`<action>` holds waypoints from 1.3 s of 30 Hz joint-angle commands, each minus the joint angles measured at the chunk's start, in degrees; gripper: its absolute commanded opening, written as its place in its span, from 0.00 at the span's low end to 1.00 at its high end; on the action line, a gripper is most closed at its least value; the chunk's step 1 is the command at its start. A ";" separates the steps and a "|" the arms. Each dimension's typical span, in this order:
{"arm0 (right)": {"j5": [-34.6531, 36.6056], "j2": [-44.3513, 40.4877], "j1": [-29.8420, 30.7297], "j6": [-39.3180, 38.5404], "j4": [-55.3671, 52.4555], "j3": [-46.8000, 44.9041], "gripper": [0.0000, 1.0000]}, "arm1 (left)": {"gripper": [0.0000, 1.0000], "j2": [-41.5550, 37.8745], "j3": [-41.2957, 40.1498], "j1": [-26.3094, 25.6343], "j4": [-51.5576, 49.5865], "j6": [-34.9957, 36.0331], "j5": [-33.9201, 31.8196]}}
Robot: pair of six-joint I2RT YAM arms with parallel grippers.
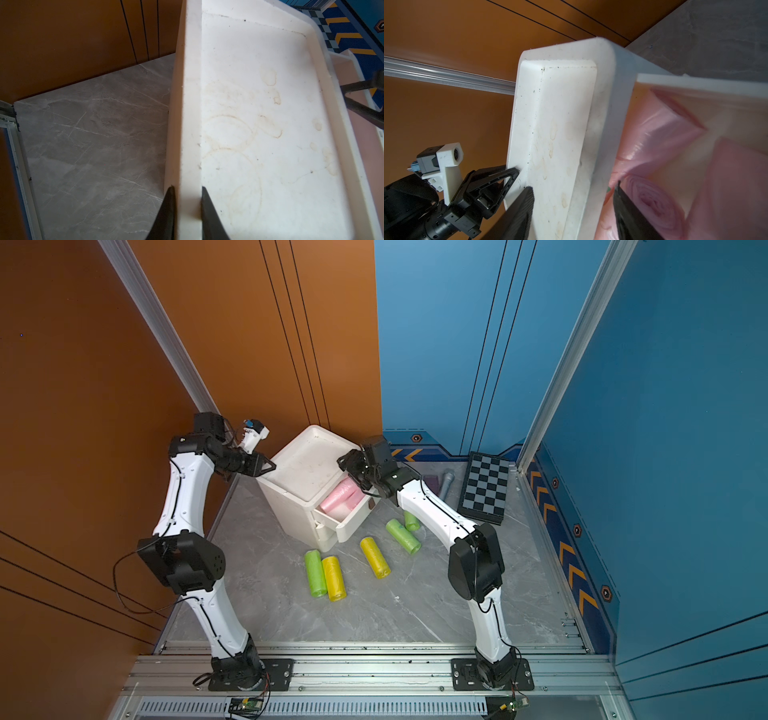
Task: Sort the rolls of trash bags by color and place them into the drawer
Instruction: Adjust the roll of trash bags in the drawer.
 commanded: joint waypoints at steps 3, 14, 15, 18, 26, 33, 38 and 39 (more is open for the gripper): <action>-1.44 -3.97 1.47 2.09 -0.34 -1.71 0.63 | 0.00 -4.05 0.48 0.74 -1.27 -4.94 6.61; -1.50 -2.95 0.86 5.05 -3.71 -4.27 0.64 | 0.00 -3.91 0.24 0.52 -1.32 -4.92 6.57; -1.69 -2.72 0.78 5.09 -3.72 -4.36 0.64 | 0.00 -3.90 0.24 0.53 -1.33 -4.90 6.62; -1.59 -2.66 0.52 4.93 -3.76 -4.18 0.65 | 0.00 -3.87 0.33 0.55 -1.34 -4.94 6.57; -2.57 -3.73 -1.80 4.45 -3.69 -3.62 0.66 | 0.00 -3.91 0.22 0.61 -1.36 -4.81 6.65; -4.87 -11.09 -5.70 -1.90 -3.88 -7.46 0.65 | 0.00 -4.11 0.15 0.68 -1.33 -4.77 6.83; -6.92 -18.27 -9.69 -5.09 -4.26 -19.74 0.64 | 0.00 -4.09 -0.29 0.74 -1.27 -4.60 6.74; -6.82 -19.16 -10.07 -5.62 -4.24 -21.87 0.64 | 0.00 -4.09 -0.27 0.75 -1.30 -4.59 6.74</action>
